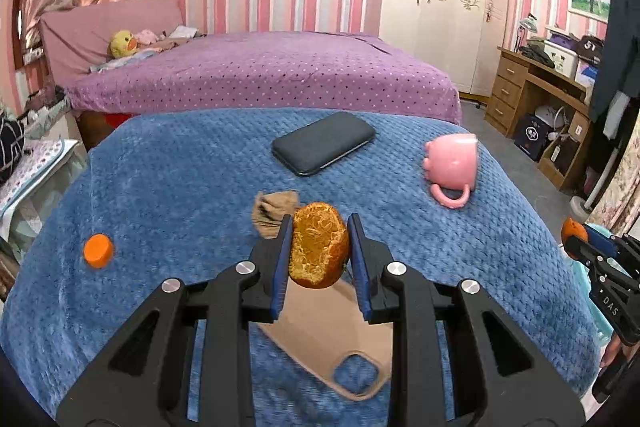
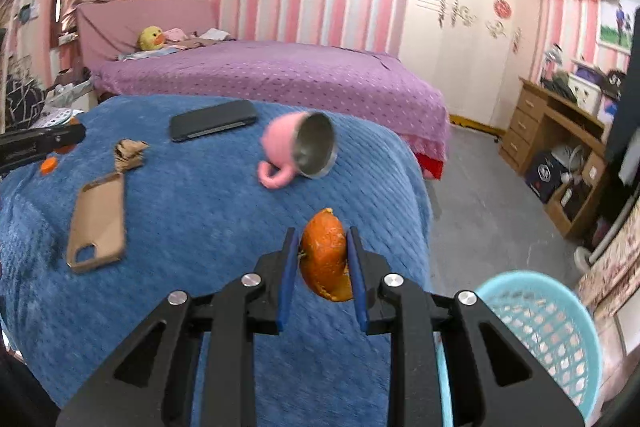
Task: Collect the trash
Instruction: 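Carry both orange peels from the bed over the light-blue basket, then open the left tool to drop its orange peel into the basket, then open the right tool to drop its orange peel into the basket, then move both tools back over the bed toward the round orange piece and brown napkin, then grasp the round orange piece with the left tool while the right tool grasps the crumpled brown napkin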
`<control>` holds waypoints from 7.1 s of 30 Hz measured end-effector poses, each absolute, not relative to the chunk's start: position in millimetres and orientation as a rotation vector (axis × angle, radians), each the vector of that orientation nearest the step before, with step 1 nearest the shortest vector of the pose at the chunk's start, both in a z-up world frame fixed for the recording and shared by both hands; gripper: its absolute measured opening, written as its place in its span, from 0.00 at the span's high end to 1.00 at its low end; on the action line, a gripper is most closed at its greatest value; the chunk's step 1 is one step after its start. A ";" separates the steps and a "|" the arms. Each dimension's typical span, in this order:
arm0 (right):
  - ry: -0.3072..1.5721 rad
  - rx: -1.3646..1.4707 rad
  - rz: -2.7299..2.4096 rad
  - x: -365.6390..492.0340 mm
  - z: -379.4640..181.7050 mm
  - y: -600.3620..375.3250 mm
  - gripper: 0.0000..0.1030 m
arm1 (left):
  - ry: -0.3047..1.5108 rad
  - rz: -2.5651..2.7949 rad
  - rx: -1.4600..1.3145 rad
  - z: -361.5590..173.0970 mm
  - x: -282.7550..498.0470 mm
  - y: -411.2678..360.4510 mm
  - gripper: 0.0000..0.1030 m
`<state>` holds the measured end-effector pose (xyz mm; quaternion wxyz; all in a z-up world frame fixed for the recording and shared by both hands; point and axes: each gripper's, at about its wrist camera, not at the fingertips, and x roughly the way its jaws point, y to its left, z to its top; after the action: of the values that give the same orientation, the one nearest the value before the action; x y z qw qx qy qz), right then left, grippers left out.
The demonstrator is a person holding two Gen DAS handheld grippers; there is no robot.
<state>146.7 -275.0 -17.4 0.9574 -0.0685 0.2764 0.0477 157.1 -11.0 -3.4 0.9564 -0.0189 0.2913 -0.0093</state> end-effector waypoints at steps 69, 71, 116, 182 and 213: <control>0.563 0.078 -0.288 88.2 -32.9 -544.1 0.76 | 0.696 -0.503 0.138 -38.3 131.1 -379.8 0.57; 0.566 0.076 -0.287 87.4 -33.0 -544.3 0.76 | 0.686 -0.490 0.157 -38.5 129.9 -380.0 0.42; 0.584 -0.042 -0.248 141.0 -31.1 -432.6 0.05 | 0.542 -0.114 0.143 10.9 138.2 -142.6 0.05; 0.664 -0.185 0.212 246.5 -46.8 -61.5 0.05 | 0.870 0.267 -0.128 -80.2 209.2 222.3 0.22; 0.718 -0.235 0.401 278.1 -50.1 -3.9 0.55 | 0.833 0.267 -0.178 -63.5 213.5 218.9 0.62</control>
<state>278.1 -3.9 -50.1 0.9099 -0.1138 0.3483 0.1945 213.5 218.9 -63.5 0.9020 -0.0859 0.4029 0.1291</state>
